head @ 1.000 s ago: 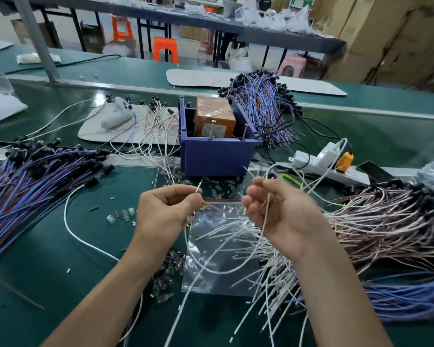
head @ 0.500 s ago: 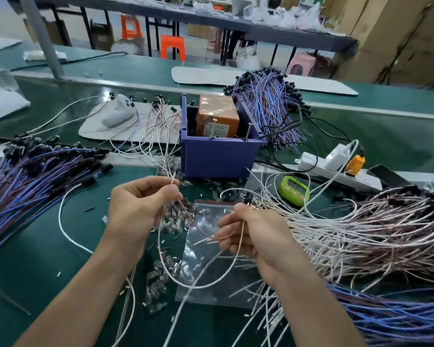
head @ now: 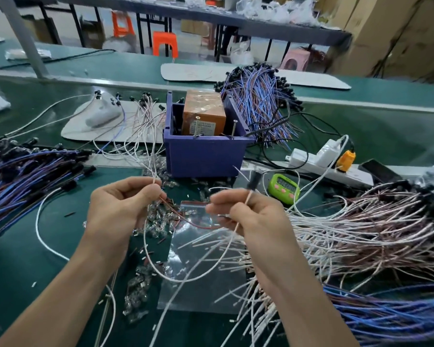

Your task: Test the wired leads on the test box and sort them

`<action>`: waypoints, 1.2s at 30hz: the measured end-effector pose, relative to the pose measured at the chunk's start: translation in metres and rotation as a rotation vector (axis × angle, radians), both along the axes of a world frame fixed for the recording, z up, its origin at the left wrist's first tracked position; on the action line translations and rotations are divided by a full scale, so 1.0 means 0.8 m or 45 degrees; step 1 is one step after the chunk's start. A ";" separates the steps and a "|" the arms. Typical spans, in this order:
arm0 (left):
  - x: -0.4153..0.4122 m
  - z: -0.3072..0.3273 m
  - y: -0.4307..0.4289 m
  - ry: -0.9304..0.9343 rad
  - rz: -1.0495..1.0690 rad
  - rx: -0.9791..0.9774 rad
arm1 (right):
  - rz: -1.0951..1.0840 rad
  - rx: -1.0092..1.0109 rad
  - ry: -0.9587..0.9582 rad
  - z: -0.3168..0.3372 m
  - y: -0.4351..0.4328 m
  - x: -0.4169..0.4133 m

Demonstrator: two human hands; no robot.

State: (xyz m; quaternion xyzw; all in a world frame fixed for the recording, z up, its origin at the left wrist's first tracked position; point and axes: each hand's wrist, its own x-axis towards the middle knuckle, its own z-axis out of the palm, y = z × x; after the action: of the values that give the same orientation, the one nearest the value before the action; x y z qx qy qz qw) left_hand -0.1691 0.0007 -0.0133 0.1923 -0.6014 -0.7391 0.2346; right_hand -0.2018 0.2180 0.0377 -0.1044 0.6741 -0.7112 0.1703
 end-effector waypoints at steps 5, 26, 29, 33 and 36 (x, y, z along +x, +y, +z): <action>0.005 0.003 0.008 0.025 -0.034 -0.109 | 0.290 0.032 -0.136 0.005 -0.031 -0.004; 0.019 0.000 0.065 -0.153 -0.148 -0.678 | -0.197 -0.727 -0.448 0.001 -0.057 -0.014; 0.017 0.002 0.070 -0.127 -0.244 -0.582 | -0.178 -0.728 -0.414 -0.001 -0.052 -0.013; 0.015 0.000 0.078 -0.161 -0.309 -0.361 | -0.155 -0.629 -0.313 -0.005 -0.061 -0.005; 0.012 -0.002 0.073 -0.162 -0.335 -0.124 | -0.103 -0.440 -0.241 -0.002 -0.056 -0.007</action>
State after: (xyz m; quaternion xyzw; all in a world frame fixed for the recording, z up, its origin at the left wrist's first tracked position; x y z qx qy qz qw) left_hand -0.1593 0.0594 -0.0152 0.1467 -0.6703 -0.7196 0.1063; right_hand -0.2076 0.1728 0.0358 -0.0376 0.5266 -0.8291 0.1840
